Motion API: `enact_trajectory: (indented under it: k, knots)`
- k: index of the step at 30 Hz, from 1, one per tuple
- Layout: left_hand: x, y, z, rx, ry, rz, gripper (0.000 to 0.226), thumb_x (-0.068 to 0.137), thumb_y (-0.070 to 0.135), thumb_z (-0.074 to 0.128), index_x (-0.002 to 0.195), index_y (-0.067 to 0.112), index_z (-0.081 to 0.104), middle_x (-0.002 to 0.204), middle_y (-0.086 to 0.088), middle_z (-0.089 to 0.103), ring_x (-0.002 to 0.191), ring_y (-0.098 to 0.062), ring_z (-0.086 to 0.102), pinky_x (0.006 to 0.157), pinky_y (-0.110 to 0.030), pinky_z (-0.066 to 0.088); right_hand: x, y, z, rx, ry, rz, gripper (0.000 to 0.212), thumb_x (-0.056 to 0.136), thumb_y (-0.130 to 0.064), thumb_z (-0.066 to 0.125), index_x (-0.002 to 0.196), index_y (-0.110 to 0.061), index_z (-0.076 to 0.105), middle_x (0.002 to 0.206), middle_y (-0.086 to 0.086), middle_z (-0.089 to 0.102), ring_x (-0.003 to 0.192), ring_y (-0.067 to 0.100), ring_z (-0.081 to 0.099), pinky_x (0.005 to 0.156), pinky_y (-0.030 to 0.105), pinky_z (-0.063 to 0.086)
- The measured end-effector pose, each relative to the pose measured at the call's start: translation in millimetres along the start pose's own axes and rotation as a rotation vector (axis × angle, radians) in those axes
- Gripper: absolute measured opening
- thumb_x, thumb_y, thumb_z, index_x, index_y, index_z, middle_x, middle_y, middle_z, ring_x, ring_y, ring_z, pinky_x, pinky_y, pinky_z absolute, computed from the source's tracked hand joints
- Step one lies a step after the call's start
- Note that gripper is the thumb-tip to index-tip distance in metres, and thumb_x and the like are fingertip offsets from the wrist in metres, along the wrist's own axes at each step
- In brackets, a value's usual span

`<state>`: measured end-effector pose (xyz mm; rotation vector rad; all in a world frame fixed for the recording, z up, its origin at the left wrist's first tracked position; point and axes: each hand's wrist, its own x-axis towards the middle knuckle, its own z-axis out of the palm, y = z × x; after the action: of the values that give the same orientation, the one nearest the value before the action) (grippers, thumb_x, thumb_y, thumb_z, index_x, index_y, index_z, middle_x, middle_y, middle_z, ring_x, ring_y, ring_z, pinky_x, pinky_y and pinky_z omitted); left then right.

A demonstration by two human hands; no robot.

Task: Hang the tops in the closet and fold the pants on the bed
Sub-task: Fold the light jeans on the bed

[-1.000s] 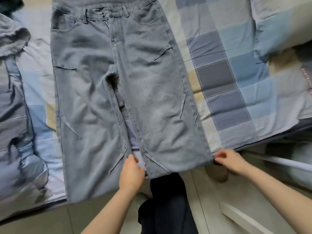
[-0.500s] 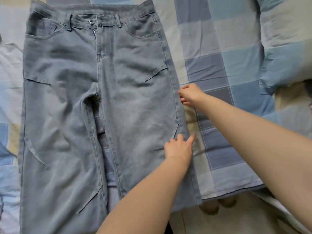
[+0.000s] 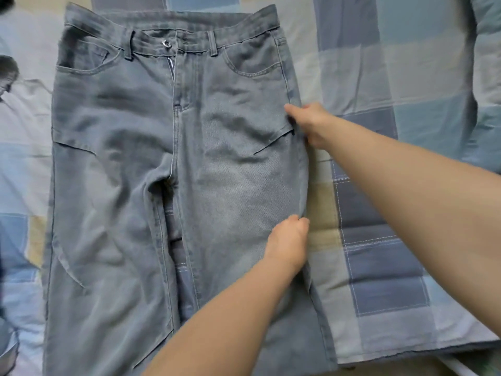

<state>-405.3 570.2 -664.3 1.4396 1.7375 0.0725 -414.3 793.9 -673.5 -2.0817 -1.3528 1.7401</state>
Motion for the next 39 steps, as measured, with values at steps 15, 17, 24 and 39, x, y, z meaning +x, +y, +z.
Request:
enact_trajectory:
  k: [15,17,24,39]
  knots:
    - [-125.1,-111.2,-97.8,-0.974,-0.079,-0.009,0.034,0.08,0.0,0.061,0.092,0.028,0.046,0.079,0.01,0.049,0.059,-0.012,0.044,0.061,-0.031,0.041,-61.7,-91.0,85.1,-0.215,0.304,-0.381,0.042,0.093,-0.029,0.051,0.055,-0.016,0.039,0.056,-0.001,0.041,0.07,0.021,0.043,0.061,0.029,0.03]
    - [-146.2,-133.1,-119.4,-1.067,-0.092,0.002,0.038,0.08,-0.005,0.059,0.095,0.028,0.049,0.079,0.017,0.051,0.06,-0.008,0.048,0.061,-0.024,0.042,-75.9,-109.6,111.7,-0.238,0.337,-0.406,0.046,0.096,-0.029,0.049,0.054,-0.016,0.035,0.059,0.003,0.041,0.07,0.023,0.042,0.06,0.03,0.027]
    - [-215.6,-244.1,-182.3,-1.145,0.232,-0.111,0.05,0.07,0.01,0.07,0.11,0.038,0.059,0.11,0.01,0.065,0.096,-0.01,0.061,0.086,-0.021,0.046,-117.9,-169.2,255.3,-0.405,0.322,-0.511,0.029,0.101,-0.025,0.04,0.085,-0.012,0.06,0.111,0.019,0.065,0.103,0.034,0.058,0.07,0.03,0.032]
    - [-199.4,-397.8,-149.8,-0.99,0.405,-0.534,0.019,0.09,0.009,0.064,0.073,0.004,0.059,0.06,0.007,0.065,0.058,-0.003,0.054,0.057,-0.019,0.044,-96.5,-153.3,410.5,-0.566,0.109,-0.651,0.027,0.099,-0.011,0.039,0.12,-0.003,0.052,0.12,0.018,0.058,0.11,0.034,0.053,0.088,0.037,0.042]
